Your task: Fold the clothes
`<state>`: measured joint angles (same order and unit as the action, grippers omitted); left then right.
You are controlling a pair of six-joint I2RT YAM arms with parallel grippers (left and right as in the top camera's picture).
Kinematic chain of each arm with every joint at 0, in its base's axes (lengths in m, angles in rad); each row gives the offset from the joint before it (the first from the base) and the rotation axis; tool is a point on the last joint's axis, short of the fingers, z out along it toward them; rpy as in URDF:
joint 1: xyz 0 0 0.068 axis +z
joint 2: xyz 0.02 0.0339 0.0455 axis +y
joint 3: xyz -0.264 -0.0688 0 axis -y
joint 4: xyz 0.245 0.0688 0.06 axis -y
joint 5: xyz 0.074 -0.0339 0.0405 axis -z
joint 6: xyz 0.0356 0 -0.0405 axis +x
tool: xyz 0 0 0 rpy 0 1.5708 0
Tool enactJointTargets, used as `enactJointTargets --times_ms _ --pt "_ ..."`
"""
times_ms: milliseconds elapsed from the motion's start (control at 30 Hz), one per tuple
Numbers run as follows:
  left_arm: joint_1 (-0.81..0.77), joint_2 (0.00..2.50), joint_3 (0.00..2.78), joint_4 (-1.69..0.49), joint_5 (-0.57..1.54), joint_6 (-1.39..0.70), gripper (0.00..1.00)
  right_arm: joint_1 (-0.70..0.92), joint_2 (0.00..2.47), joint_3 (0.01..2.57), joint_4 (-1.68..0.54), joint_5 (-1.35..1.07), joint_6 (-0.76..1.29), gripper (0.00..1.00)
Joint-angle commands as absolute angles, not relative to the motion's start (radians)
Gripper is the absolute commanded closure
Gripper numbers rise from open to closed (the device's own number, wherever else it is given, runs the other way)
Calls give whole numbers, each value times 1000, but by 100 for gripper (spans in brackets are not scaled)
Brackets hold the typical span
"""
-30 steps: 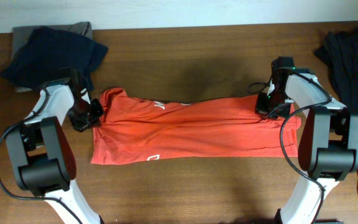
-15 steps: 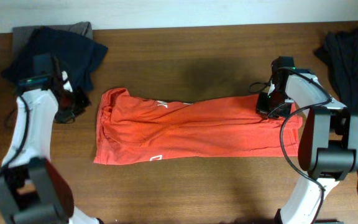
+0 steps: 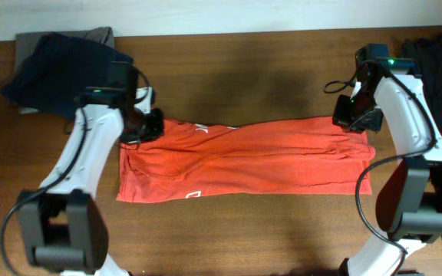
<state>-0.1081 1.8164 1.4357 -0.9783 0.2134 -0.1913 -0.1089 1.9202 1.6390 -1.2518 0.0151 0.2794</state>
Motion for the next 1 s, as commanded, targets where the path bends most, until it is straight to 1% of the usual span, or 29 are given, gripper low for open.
enactJointTargets --times_ms 0,167,233,367,500,633,767,800,867,967 --pt "-130 1940 1436 -949 222 -197 99 -113 1924 1585 -1232 35 266 96" --pt "-130 2052 1436 -934 223 -197 99 -114 1925 1506 -1154 35 267 96" --pt "-130 2091 1436 -930 221 -196 99 -114 1925 1477 -1127 38 267 92" --pt "-126 2140 1436 -919 214 -196 99 -114 1927 1436 -1089 38 267 92" --pt "-114 2147 1436 -916 139 -198 99 -114 1927 1407 -1071 39 267 91" --pt "-72 2147 1435 -925 62 -246 99 -114 1927 1380 -1047 38 267 90" --pt "-10 2147 1435 -928 63 -246 99 -112 1927 1373 -1019 30 266 91" --pt "3 2147 1435 -929 64 -246 99 -112 1927 1372 -1011 18 266 93" --pt "24 2147 1435 -932 67 -245 100 -112 1931 1372 -995 -31 266 96" --pt "37 2147 1435 -941 66 -245 99 -112 1942 1372 -966 -123 234 96"
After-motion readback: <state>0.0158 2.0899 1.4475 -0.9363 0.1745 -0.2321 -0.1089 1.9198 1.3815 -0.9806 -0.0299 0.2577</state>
